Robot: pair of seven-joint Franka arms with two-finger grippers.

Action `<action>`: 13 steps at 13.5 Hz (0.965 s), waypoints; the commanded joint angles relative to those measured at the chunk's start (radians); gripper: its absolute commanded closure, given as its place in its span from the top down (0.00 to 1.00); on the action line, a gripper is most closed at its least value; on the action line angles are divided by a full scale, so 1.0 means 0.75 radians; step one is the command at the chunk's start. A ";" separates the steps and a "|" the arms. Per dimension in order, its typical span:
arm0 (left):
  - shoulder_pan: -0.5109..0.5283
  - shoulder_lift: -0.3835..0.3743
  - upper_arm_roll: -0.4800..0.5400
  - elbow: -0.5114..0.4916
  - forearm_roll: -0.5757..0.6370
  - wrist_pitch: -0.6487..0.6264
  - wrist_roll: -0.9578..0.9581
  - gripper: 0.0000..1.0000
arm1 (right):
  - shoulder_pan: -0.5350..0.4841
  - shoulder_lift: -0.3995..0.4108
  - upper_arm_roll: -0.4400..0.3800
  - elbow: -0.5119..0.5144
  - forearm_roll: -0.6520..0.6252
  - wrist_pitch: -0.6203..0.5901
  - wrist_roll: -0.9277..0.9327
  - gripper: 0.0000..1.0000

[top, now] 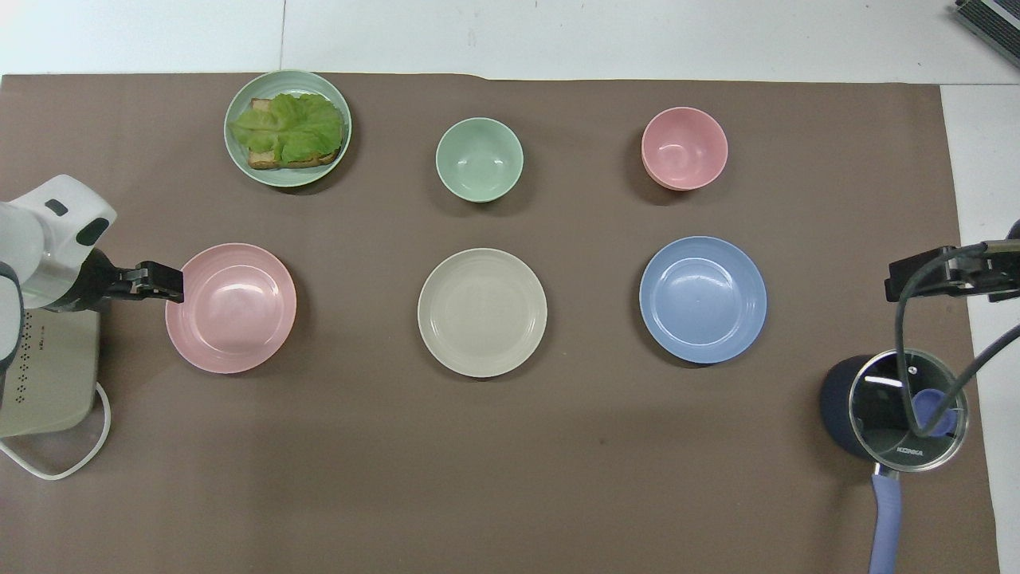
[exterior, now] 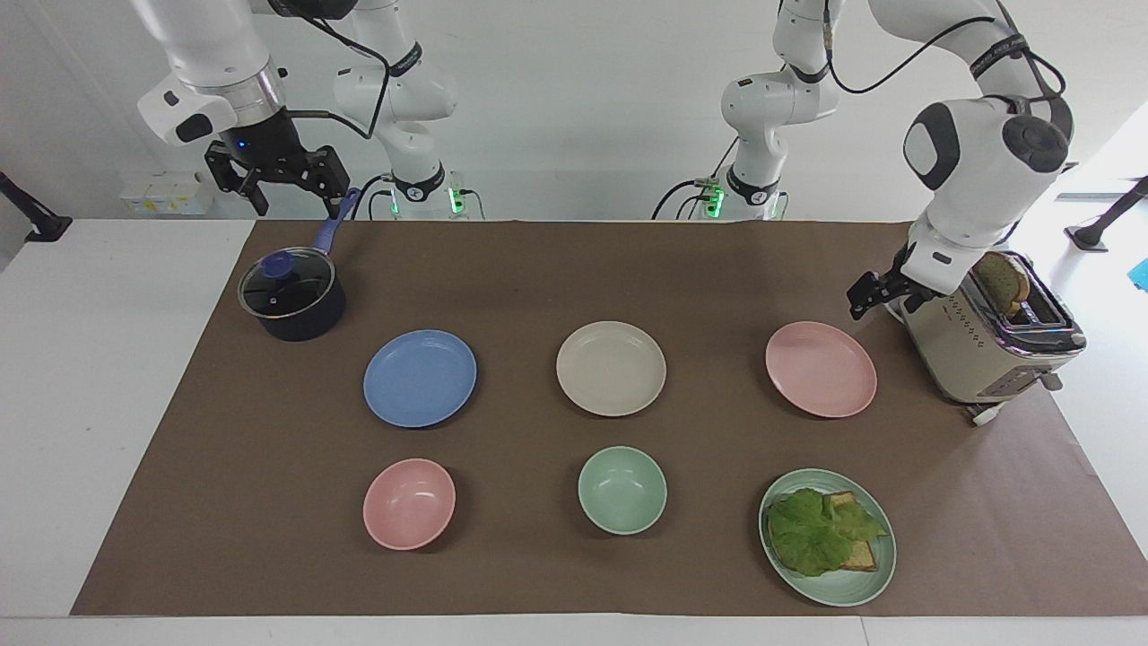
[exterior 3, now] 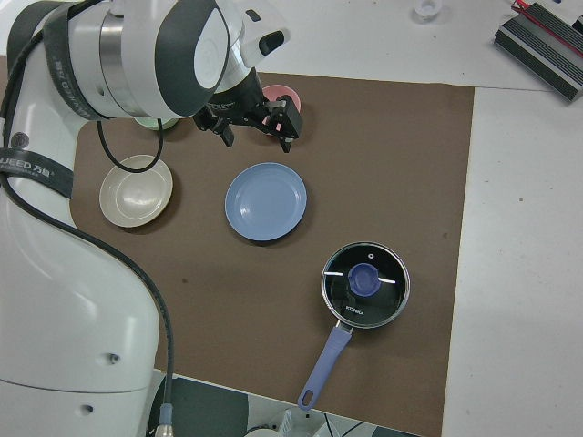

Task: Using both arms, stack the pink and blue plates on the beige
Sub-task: 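Reach the left gripper to the rim of the pink plate and grasp it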

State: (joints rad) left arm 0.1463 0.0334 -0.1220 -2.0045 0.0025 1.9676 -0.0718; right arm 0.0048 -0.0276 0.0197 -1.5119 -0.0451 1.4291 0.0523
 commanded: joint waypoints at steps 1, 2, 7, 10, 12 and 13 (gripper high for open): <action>0.048 0.072 -0.005 -0.090 0.005 0.168 -0.039 1.00 | -0.021 -0.025 0.002 -0.029 0.032 0.027 -0.025 1.00; 0.069 0.121 -0.005 -0.091 0.005 0.207 -0.041 1.00 | -0.021 -0.025 0.002 -0.029 0.032 0.027 -0.029 1.00; 0.114 0.160 -0.007 -0.203 0.005 0.297 -0.235 1.00 | -0.021 -0.025 0.000 -0.029 0.032 0.025 -0.031 1.00; 0.106 0.142 -0.007 -0.240 0.005 0.281 -0.307 0.80 | -0.043 -0.025 0.000 -0.029 0.032 0.025 -0.035 1.00; 0.106 0.140 -0.007 -0.238 0.005 0.265 -0.285 0.17 | -0.043 -0.025 0.000 -0.029 0.032 0.025 -0.035 1.00; 0.110 0.140 -0.009 -0.234 0.005 0.256 -0.281 0.05 | -0.045 -0.025 0.000 -0.029 0.032 0.025 -0.035 1.00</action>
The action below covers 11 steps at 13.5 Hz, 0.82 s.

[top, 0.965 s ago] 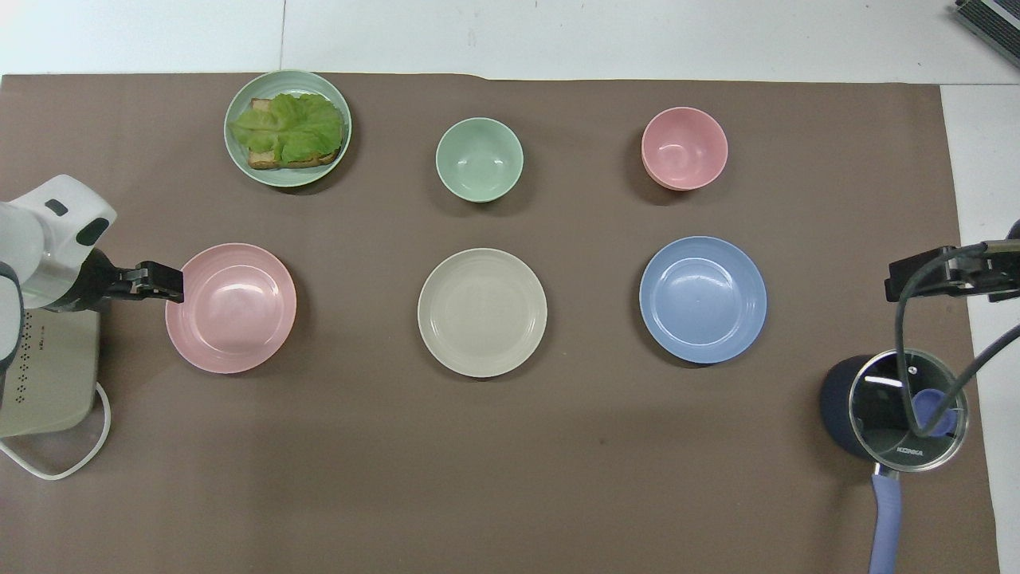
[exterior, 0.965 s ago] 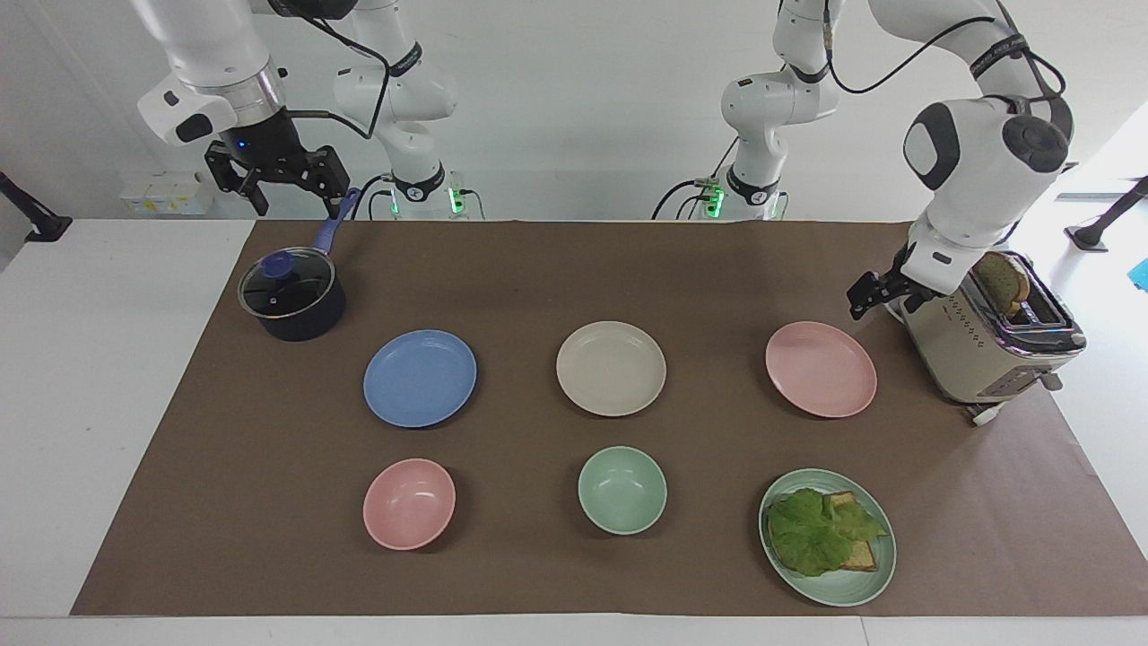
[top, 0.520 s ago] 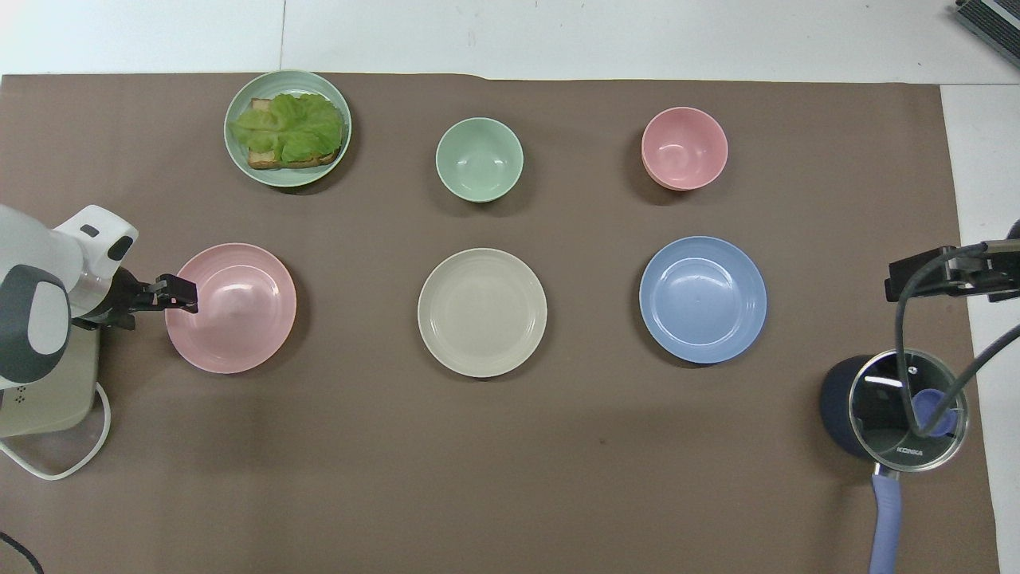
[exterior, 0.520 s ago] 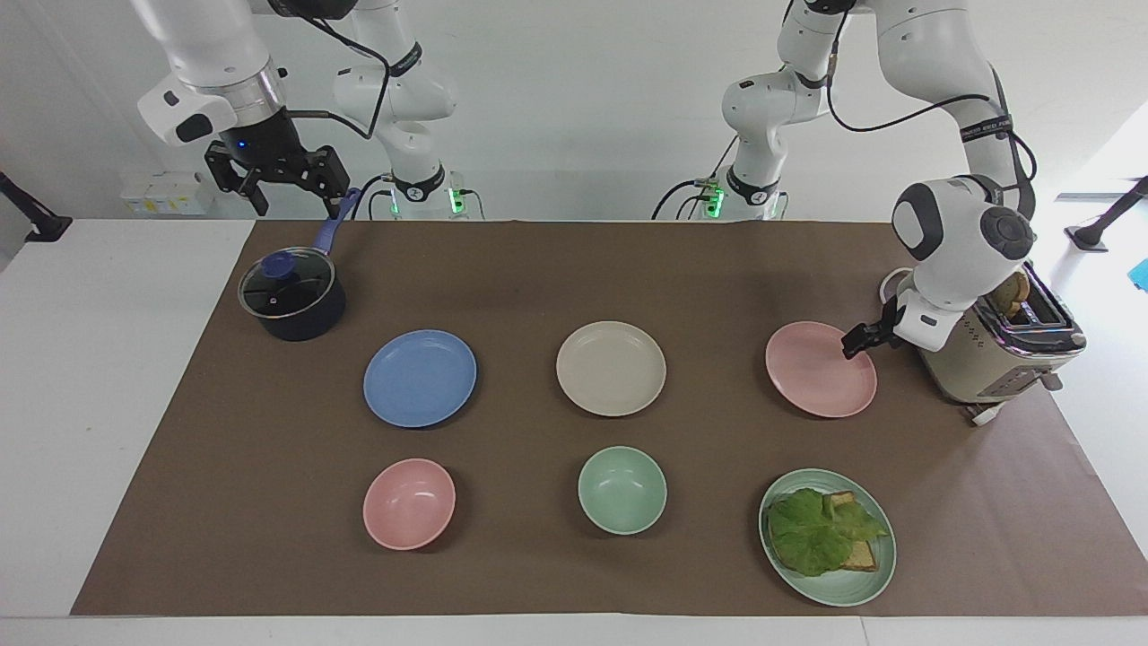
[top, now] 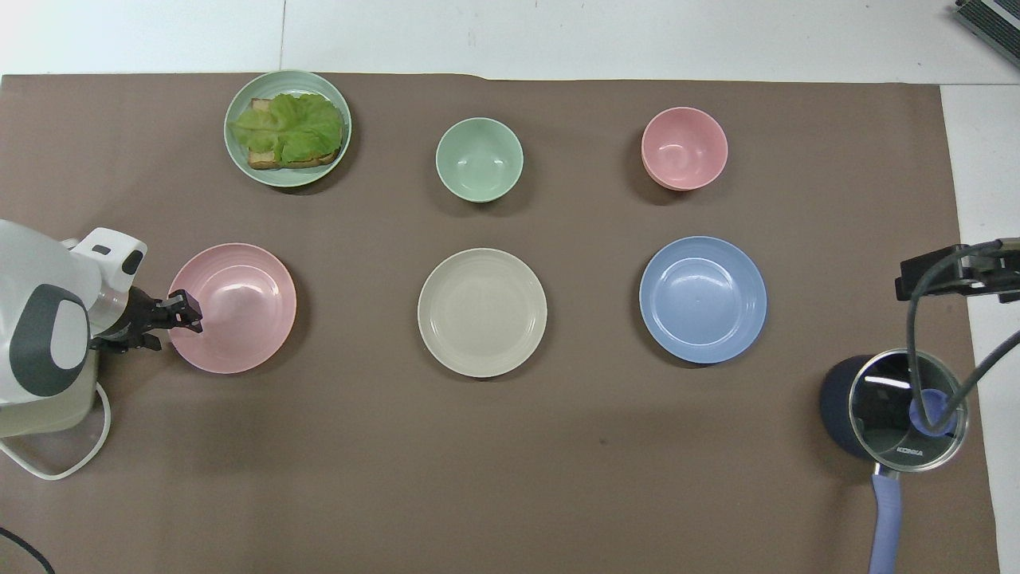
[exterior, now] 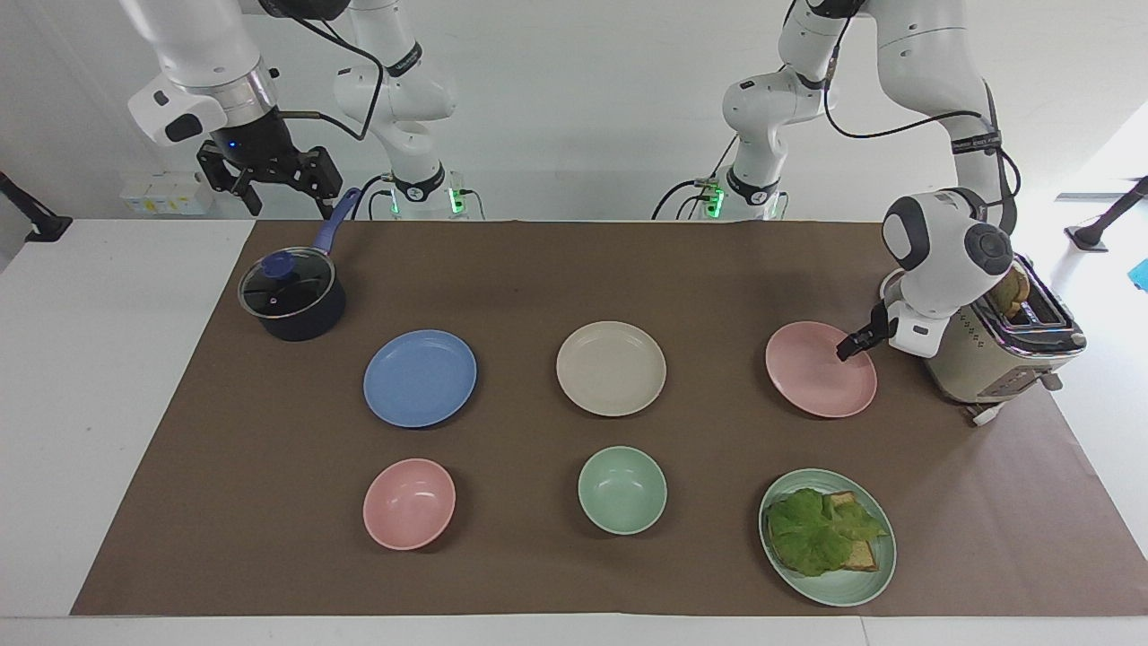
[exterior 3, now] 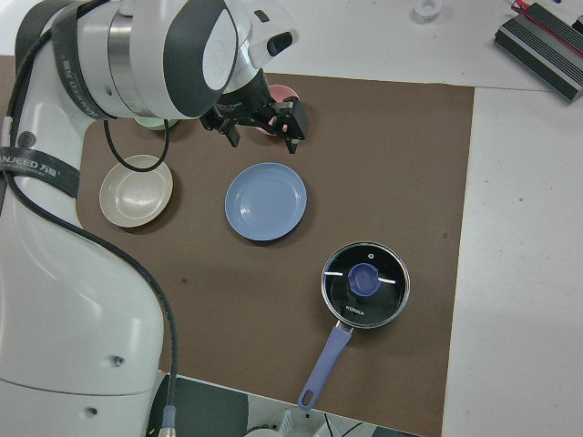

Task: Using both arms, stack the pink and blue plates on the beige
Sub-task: 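Reach the left gripper to the rim of the pink plate and grasp it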

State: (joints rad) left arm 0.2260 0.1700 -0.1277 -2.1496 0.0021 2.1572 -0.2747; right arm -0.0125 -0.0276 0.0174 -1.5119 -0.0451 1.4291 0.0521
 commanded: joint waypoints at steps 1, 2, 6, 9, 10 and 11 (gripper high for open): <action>-0.001 -0.041 -0.001 -0.040 0.005 -0.005 -0.008 0.00 | -0.022 -0.025 0.003 -0.031 0.032 0.025 -0.035 1.00; -0.005 -0.041 -0.001 -0.036 0.005 -0.015 0.006 0.00 | -0.022 -0.027 0.003 -0.031 0.032 0.025 -0.035 1.00; -0.011 -0.045 -0.010 0.074 0.005 -0.192 0.106 0.00 | -0.028 -0.027 0.003 -0.031 0.032 0.025 -0.035 1.00; -0.029 -0.051 -0.018 0.297 -0.094 -0.458 0.143 0.00 | -0.034 -0.025 0.003 -0.031 0.032 0.025 -0.037 1.00; -0.058 -0.053 -0.018 0.352 -0.135 -0.509 0.135 0.00 | -0.034 -0.025 0.003 -0.031 0.032 0.025 -0.037 1.00; -0.094 -0.053 -0.018 0.381 -0.146 -0.536 0.133 0.00 | -0.036 -0.025 0.003 -0.031 0.032 0.025 -0.039 1.00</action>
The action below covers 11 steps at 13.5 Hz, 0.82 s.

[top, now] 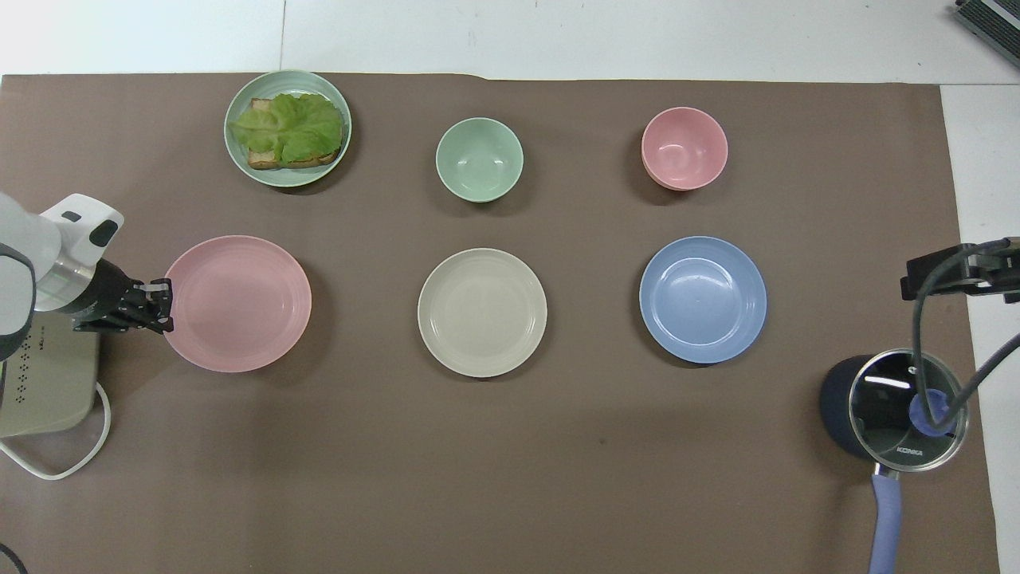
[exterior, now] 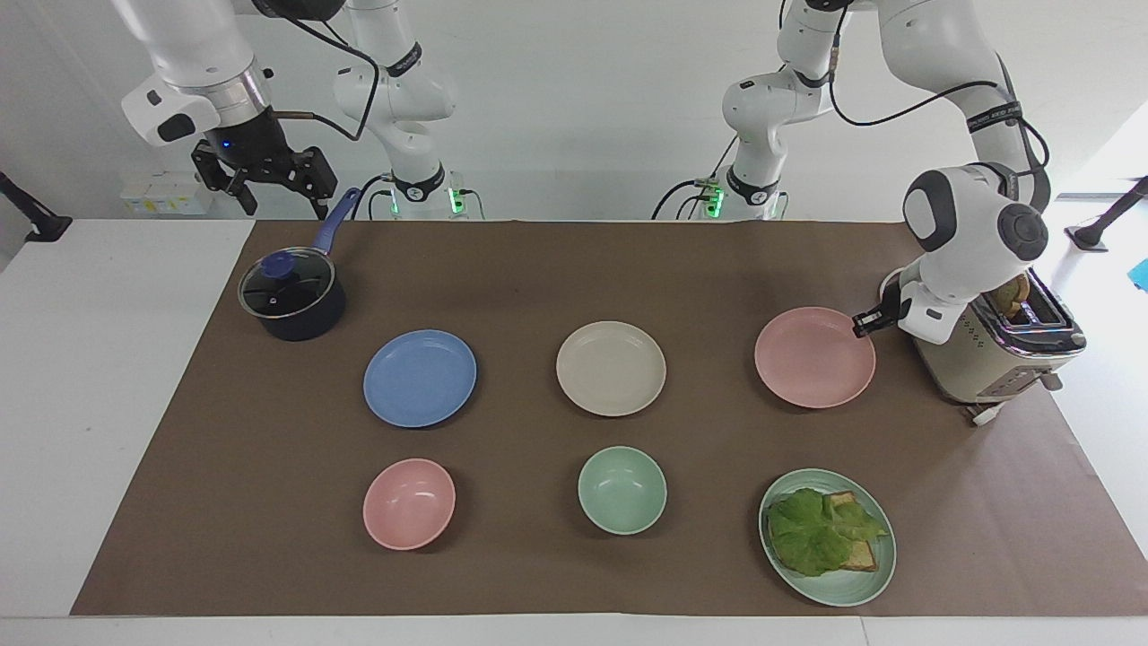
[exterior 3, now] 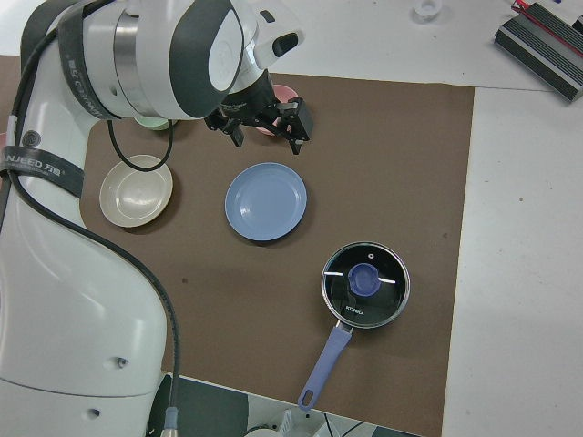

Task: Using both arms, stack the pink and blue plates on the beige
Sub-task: 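Carry the pink plate with the left gripper onto the beige plate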

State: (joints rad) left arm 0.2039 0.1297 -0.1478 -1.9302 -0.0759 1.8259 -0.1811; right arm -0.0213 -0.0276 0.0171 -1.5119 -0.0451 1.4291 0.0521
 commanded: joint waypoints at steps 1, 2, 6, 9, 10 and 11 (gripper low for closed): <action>-0.112 -0.007 0.003 0.091 -0.050 -0.099 0.004 0.00 | -0.027 -0.027 0.004 -0.031 0.032 0.027 -0.039 1.00; -0.161 -0.013 0.003 0.091 -0.093 -0.091 -0.016 0.00 | -0.027 -0.027 0.002 -0.031 0.032 0.025 -0.039 1.00; -0.390 -0.022 -0.001 0.078 -0.171 -0.013 -0.259 0.00 | -0.027 -0.027 0.004 -0.034 0.032 0.025 -0.037 1.00; -0.523 -0.026 -0.001 0.064 -0.205 0.063 -0.370 0.00 | -0.027 -0.029 0.002 -0.036 0.032 0.025 -0.037 1.00; -0.566 -0.022 -0.001 0.048 -0.212 0.103 -0.384 0.00 | -0.027 -0.029 0.004 -0.036 0.032 0.025 -0.037 1.00; -0.605 -0.012 0.001 0.023 -0.222 0.175 -0.405 0.00 | -0.027 -0.029 0.002 -0.036 0.032 0.025 -0.037 1.00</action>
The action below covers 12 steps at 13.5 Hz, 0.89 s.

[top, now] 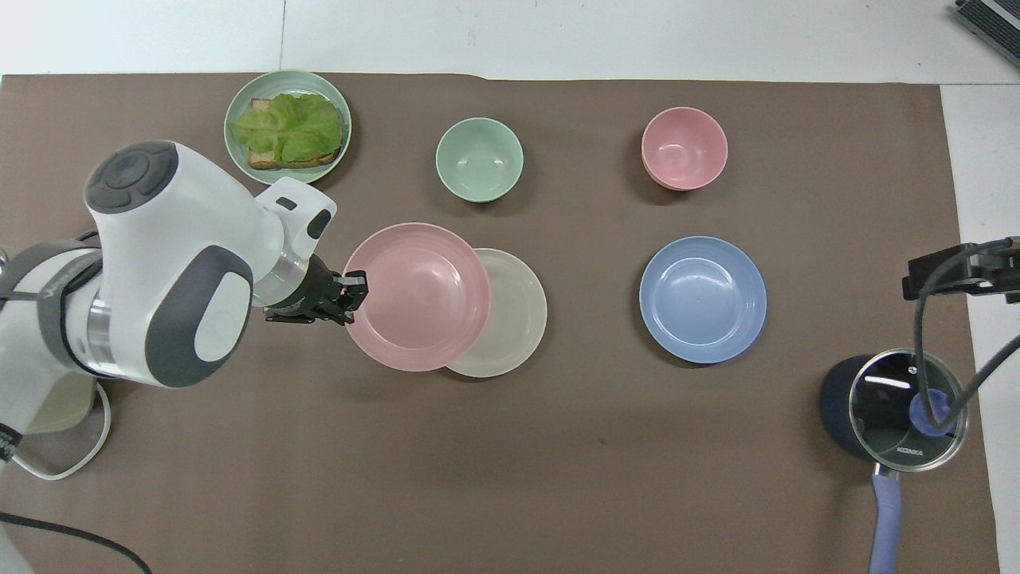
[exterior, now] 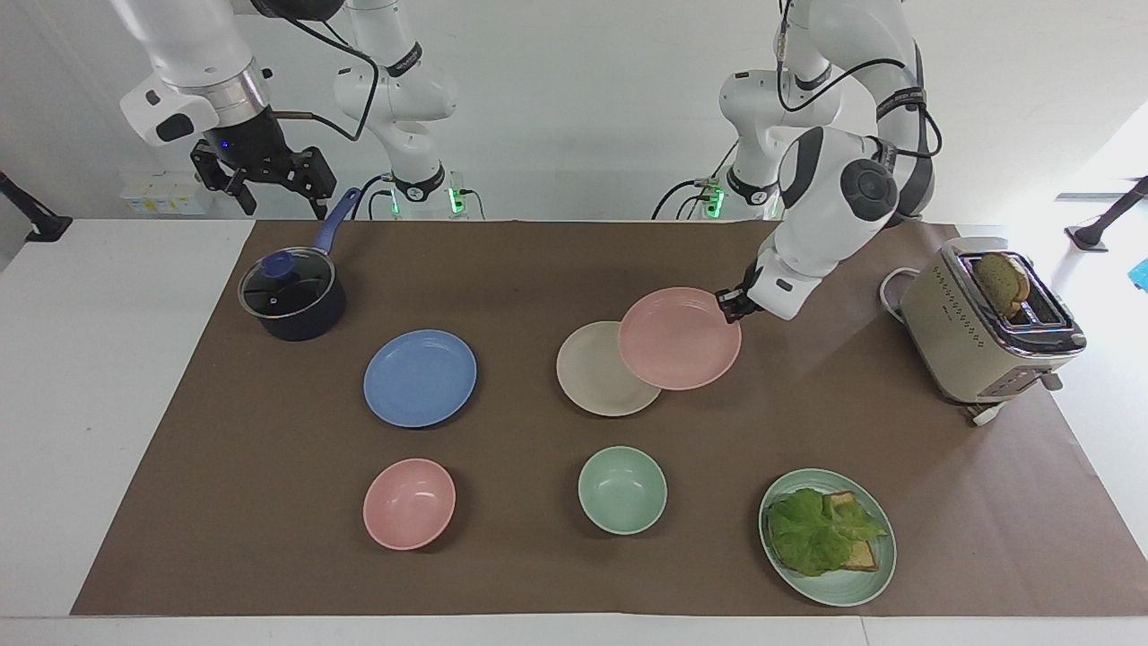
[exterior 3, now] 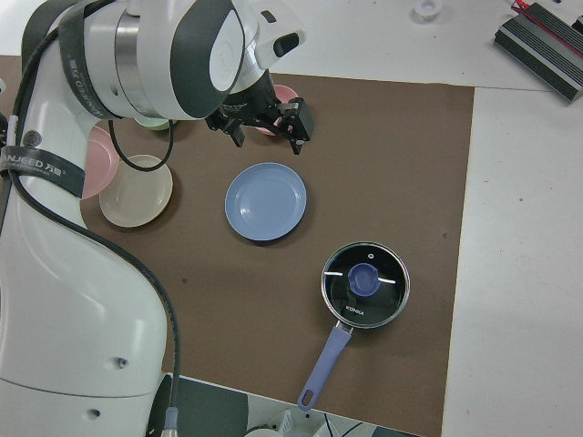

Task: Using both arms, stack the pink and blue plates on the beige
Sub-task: 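Carry the pink plate with the left gripper onto the beige plate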

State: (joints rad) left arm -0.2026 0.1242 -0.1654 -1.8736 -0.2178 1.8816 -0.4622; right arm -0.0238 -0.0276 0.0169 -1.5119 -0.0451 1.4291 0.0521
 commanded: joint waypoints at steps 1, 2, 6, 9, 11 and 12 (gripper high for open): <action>-0.081 0.006 0.022 -0.081 -0.041 0.170 -0.044 0.00 | -0.023 -0.029 0.004 -0.036 0.032 0.025 -0.037 1.00; -0.112 0.016 0.024 -0.097 -0.047 0.225 -0.046 0.00 | -0.023 -0.029 0.002 -0.036 0.032 0.025 -0.037 1.00; -0.194 0.078 0.024 -0.165 -0.051 0.366 -0.067 0.00 | -0.023 -0.029 0.002 -0.036 0.032 0.025 -0.037 1.00; -0.200 0.076 0.024 -0.175 -0.051 0.385 -0.069 0.18 | -0.023 -0.029 0.002 -0.038 0.032 0.025 -0.037 1.00; -0.204 0.076 0.024 -0.173 -0.051 0.385 -0.061 1.00 | -0.023 -0.029 -0.006 -0.038 0.032 0.025 -0.039 1.00; -0.204 0.076 0.026 -0.169 -0.051 0.383 -0.069 1.00 | -0.023 -0.029 -0.006 -0.038 0.032 0.025 -0.039 1.00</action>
State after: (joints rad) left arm -0.3371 0.1980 -0.1644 -1.9859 -0.2376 2.1522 -0.5094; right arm -0.0256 -0.0276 0.0155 -1.5120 -0.0451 1.4291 0.0520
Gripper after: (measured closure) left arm 0.652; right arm 0.000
